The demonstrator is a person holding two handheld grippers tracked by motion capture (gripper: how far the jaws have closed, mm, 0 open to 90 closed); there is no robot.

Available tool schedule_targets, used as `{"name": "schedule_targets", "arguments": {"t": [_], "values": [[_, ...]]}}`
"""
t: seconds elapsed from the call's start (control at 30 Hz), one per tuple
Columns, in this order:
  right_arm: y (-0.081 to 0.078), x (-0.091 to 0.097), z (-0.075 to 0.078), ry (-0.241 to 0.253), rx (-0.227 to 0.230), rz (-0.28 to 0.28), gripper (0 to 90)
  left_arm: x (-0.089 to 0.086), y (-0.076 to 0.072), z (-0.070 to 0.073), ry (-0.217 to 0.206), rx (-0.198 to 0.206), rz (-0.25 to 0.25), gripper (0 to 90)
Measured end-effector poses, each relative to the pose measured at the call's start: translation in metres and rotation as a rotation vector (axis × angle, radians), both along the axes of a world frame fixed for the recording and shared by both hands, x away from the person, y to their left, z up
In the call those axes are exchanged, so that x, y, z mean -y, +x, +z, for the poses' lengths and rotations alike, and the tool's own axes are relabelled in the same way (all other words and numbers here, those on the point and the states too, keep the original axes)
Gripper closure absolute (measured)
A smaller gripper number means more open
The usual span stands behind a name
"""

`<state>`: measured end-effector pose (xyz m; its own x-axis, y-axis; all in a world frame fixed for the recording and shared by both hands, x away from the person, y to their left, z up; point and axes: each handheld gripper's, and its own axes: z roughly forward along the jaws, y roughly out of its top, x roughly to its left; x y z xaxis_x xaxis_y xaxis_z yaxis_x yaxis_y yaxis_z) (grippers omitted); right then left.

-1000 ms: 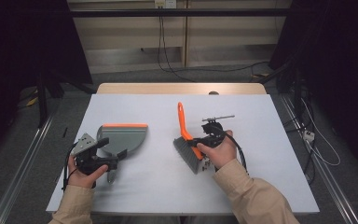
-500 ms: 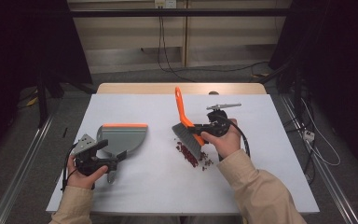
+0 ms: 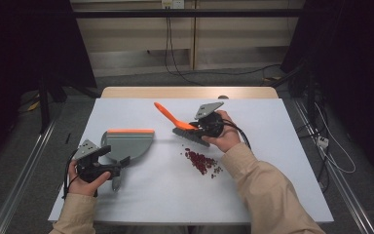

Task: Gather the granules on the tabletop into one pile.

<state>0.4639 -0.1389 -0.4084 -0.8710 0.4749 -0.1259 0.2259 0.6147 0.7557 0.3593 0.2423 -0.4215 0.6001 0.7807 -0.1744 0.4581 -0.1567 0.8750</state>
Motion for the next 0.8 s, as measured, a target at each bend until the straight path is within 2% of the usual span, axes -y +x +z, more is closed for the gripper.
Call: {"name": "schedule_targets", "arguments": {"t": [0.07, 0.17, 0.3, 0.4, 0.57, 0.67, 0.7, 0.8], "values": [[0.001, -0.005, -0.006, 0.006, -0.016, 0.027, 71.8, 0.000, 0.000, 0.000, -0.002, -0.001, 0.001, 7.9], [-0.005, -0.009, -0.005, -0.028, -0.008, 0.084, 71.8, -0.001, 0.000, -0.001, -0.004, 0.000, 0.005, 7.9], [-0.015, -0.006, -0.001, -0.055, -0.023, 0.153, 71.9, -0.001, 0.000, -0.001, -0.002, -0.001, 0.006, 7.9], [-0.022, -0.002, -0.001, -0.051, -0.034, 0.178, 71.9, -0.001, -0.001, -0.001, -0.003, 0.003, 0.002, 7.9], [-0.034, 0.002, 0.001, -0.051, -0.038, 0.196, 71.9, -0.001, -0.001, -0.001, -0.003, 0.002, 0.004, 7.9], [-0.037, 0.004, 0.002, -0.037, -0.041, 0.186, 71.8, 0.000, -0.001, 0.000, -0.007, 0.006, 0.006, 7.9], [-0.037, 0.005, 0.002, -0.033, -0.030, 0.179, 71.9, 0.000, -0.001, 0.000, -0.008, 0.006, 0.005, 7.9], [-0.036, 0.010, 0.006, 0.016, -0.029, 0.144, 71.8, 0.001, -0.001, 0.000, -0.006, 0.006, 0.004, 7.9]]}}
